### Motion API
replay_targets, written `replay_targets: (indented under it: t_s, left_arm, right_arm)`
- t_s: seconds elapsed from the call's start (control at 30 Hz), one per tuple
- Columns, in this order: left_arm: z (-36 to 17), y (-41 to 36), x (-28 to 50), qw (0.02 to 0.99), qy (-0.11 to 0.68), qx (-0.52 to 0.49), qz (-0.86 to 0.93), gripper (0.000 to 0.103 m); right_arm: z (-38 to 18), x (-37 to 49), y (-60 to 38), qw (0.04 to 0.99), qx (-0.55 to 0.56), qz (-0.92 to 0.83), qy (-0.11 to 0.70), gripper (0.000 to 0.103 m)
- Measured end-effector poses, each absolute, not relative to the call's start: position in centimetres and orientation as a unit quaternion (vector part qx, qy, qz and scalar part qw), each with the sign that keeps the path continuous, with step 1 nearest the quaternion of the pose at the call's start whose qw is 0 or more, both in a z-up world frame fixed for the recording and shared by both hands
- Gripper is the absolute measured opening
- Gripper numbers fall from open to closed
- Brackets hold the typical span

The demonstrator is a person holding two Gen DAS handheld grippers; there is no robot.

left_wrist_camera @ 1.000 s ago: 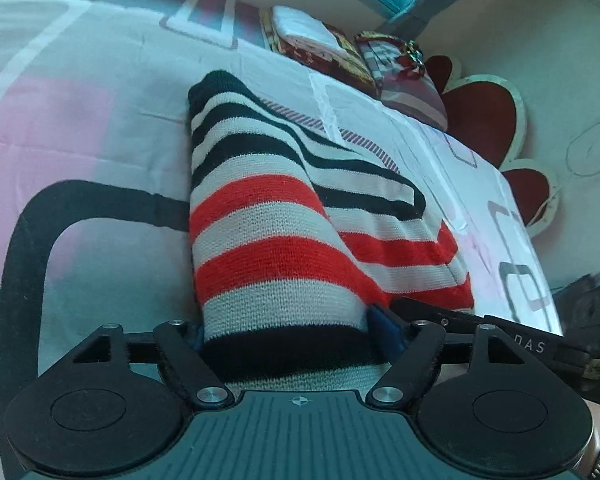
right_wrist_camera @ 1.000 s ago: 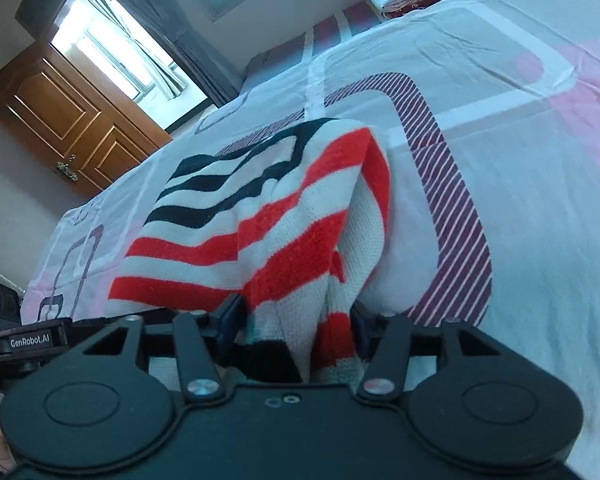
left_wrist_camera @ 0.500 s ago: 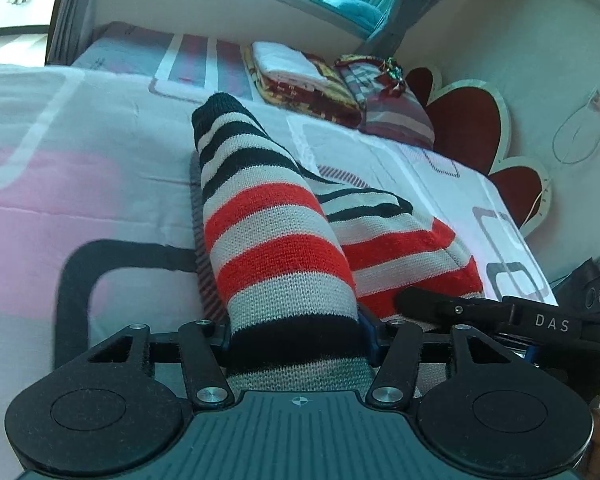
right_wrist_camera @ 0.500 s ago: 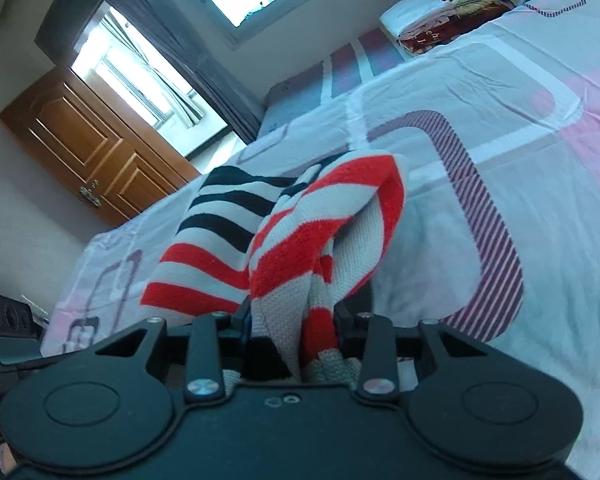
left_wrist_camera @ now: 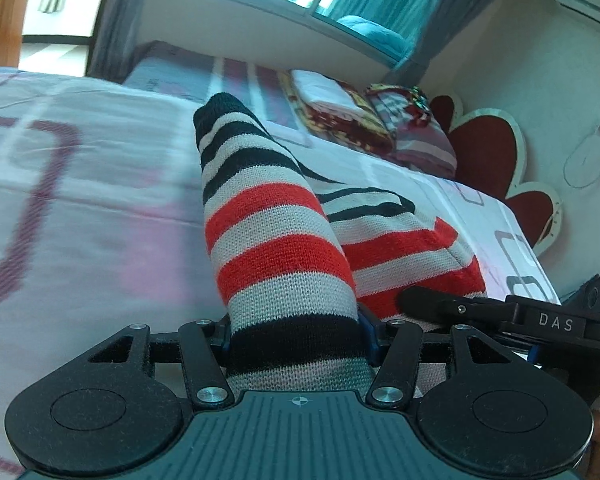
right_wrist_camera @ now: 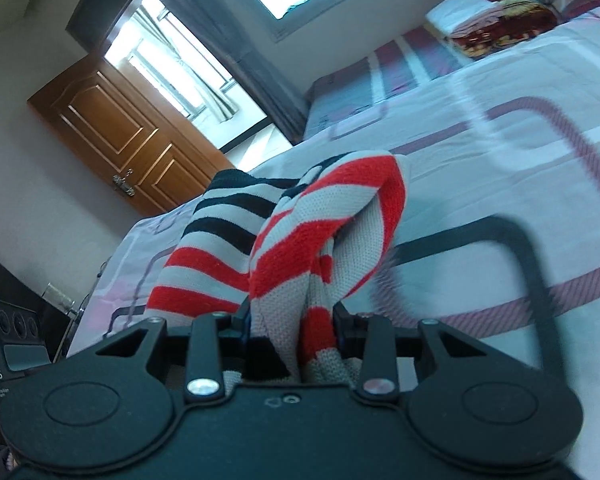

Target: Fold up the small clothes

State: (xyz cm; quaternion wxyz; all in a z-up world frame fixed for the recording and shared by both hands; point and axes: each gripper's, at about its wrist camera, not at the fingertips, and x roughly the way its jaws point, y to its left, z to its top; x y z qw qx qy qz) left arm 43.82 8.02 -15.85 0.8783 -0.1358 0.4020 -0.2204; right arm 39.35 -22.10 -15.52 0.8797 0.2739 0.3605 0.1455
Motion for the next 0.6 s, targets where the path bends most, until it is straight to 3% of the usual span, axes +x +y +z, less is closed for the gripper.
replay_targets:
  t_s: [0.33,0.6]
  left_arm:
    - [-17.4,22.5,44.8,0.884,0.405,-0.143,-0.183,0.056]
    - [-21.6,27.9,46.8,0.883,0.412,-0.148,-0.167,0.056]
  right_arm:
    - [-16.7,41.1,-8.0,0.873,0.276,0.168,0.366,0.035]
    - [-18.8,43.5,-1.8,0.868,0.271,0.17,0.379,0.035]
